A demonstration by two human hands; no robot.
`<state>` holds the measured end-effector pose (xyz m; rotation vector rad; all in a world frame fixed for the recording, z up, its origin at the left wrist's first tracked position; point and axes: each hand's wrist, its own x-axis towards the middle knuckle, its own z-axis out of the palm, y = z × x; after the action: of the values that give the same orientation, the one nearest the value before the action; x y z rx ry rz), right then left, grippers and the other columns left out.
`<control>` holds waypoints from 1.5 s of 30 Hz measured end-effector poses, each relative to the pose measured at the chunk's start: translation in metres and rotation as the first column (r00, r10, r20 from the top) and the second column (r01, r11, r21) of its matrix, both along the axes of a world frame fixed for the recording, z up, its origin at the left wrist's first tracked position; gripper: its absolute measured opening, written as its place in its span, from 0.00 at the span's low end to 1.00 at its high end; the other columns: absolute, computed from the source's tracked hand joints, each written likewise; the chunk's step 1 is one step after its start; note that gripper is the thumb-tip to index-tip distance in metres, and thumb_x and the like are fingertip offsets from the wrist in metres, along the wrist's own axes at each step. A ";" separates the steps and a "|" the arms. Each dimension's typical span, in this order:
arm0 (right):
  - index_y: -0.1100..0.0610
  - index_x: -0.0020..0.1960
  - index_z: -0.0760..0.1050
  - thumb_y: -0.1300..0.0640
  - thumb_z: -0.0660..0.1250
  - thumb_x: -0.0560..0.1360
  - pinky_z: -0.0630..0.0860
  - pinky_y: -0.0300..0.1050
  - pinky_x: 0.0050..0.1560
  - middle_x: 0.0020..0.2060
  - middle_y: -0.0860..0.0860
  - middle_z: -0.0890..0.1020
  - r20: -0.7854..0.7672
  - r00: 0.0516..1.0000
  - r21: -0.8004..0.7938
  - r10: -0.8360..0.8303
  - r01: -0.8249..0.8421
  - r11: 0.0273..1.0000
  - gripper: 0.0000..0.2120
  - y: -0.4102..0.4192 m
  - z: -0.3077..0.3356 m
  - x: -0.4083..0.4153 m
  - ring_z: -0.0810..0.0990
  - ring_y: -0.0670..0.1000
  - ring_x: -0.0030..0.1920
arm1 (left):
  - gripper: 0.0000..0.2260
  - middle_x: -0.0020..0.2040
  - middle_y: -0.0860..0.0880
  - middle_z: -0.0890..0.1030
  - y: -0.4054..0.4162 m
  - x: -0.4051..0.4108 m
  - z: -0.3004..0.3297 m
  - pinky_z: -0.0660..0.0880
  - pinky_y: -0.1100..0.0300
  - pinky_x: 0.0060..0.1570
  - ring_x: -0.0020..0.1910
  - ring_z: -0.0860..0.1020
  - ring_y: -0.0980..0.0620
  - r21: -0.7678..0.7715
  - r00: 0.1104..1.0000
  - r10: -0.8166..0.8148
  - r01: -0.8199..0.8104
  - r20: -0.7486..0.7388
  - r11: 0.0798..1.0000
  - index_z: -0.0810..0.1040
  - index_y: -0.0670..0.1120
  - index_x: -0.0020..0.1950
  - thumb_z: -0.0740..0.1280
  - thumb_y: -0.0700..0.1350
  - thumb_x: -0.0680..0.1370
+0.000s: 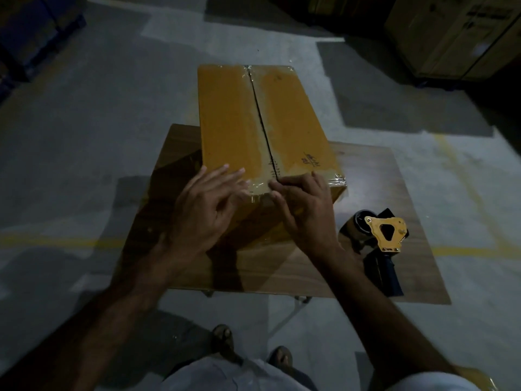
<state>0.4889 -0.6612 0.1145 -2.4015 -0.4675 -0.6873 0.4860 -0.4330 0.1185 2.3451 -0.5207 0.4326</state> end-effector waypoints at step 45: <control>0.53 0.64 0.81 0.48 0.83 0.67 0.75 0.61 0.61 0.68 0.54 0.76 -0.129 0.983 0.040 0.134 -0.130 0.991 0.28 -0.104 -0.014 0.032 0.73 0.58 0.66 | 0.25 0.54 0.51 0.73 -0.104 0.020 0.013 0.72 0.52 0.52 0.53 0.71 0.50 0.384 0.978 0.190 -0.208 0.085 0.900 0.76 0.53 0.54 0.81 0.60 0.65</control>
<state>0.5213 -0.7655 0.1003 -2.3441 -0.5503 -0.4711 0.5058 -0.5373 0.1316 2.7972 -0.4175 0.5158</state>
